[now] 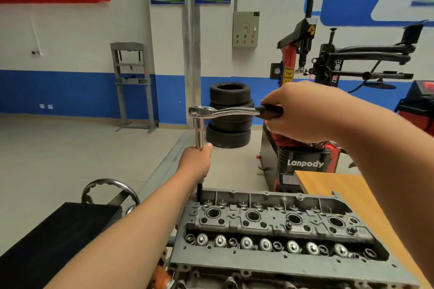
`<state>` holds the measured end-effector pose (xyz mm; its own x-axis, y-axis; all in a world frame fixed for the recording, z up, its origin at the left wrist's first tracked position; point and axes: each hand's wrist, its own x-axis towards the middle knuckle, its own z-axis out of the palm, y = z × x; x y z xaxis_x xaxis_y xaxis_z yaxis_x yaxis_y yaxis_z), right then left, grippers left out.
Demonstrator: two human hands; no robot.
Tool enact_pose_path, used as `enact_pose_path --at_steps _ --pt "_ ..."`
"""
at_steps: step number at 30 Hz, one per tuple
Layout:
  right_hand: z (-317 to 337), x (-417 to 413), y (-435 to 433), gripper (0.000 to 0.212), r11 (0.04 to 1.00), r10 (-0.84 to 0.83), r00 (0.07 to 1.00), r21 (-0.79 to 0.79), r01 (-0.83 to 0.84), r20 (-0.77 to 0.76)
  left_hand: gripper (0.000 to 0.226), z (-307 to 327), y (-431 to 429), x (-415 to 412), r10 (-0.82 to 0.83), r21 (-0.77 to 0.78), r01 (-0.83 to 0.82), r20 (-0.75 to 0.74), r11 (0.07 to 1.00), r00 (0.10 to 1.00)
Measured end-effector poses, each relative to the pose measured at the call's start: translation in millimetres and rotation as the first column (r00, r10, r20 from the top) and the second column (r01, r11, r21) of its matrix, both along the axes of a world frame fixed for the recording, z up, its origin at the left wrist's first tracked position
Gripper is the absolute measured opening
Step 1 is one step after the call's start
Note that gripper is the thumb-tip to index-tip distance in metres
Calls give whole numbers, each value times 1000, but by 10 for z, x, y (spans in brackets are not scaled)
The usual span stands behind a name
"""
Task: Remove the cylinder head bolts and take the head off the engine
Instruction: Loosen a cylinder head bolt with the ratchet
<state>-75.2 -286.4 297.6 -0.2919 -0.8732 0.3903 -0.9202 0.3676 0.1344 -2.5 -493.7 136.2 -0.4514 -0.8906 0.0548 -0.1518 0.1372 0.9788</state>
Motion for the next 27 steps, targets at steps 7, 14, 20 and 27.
enact_pose_path --at_steps 7,14,20,27 --pt "-8 2 -37 9 996 -16 1000 91 14 20 31 -90 41 25 -43 -12 44 19 999 999" --pt "-115 364 20 2 994 -67 998 81 68 -18 38 -134 27 110 -150 -4 150 -38 989 988" --pt "-231 829 102 30 993 -52 997 106 57 -51 23 308 10 215 -195 -116 178 -146 977 970" --pt "-367 254 -45 15 981 -191 963 -54 184 -190 34 441 65 179 -122 -25 119 -158 993 980"
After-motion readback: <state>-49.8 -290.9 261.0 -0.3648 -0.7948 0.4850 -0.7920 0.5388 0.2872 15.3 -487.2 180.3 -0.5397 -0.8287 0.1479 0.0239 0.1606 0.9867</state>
